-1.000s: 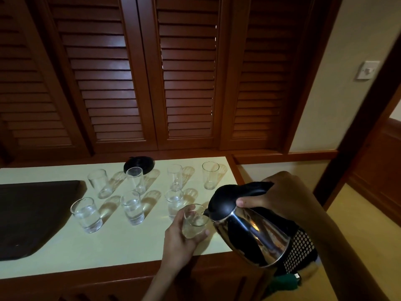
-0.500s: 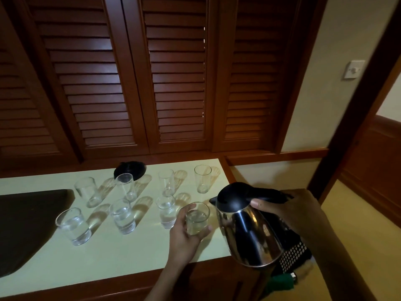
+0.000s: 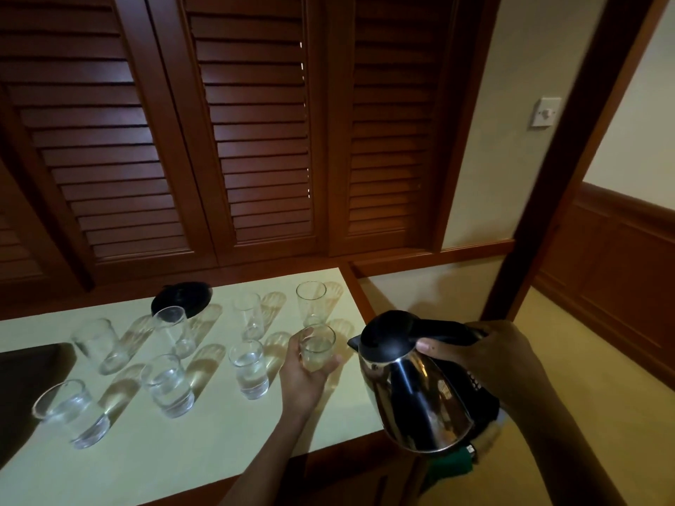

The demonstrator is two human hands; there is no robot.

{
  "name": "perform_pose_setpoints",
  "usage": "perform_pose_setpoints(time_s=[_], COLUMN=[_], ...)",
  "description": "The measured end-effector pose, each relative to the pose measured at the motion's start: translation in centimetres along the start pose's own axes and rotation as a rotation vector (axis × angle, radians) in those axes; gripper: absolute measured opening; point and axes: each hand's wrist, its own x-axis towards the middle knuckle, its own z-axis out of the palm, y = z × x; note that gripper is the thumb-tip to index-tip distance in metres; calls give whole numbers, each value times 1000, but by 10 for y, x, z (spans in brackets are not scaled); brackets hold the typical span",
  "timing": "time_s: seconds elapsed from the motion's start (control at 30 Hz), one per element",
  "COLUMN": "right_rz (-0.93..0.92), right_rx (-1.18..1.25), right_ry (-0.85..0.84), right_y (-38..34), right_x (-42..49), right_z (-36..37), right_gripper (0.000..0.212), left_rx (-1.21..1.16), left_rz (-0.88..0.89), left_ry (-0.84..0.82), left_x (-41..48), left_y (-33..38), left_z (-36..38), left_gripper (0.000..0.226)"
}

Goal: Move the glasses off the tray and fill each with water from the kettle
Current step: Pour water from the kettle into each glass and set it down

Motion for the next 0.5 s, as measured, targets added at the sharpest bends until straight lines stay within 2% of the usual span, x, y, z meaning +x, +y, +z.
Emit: perform_pose_setpoints(time_s=[0.2,0.33,0.37,0.43,0.5], right_rz=[4,-5,-8,-16,-16], right_rx=[-26,-8,-1,0,0], right_ry=[4,-1,0,-1,0], right_y=[-2,-1,0,2,2], right_x=[1,0,-1,-2,-2], right_z=[-1,-1,-1,-1,0], right_gripper=[68,57,52,45,48], left_rx=[5,173,218,273,209], left_rz=[-38,-33,-41,-31,2], left_ry=[-8,-158,-165,-85,-1], left_x=[-3,-17,-25,-40,-50], left_y=[2,12,16,25,44], left_z=[-1,-9,-15,-29,-48], left_gripper=[79,124,122,101,88])
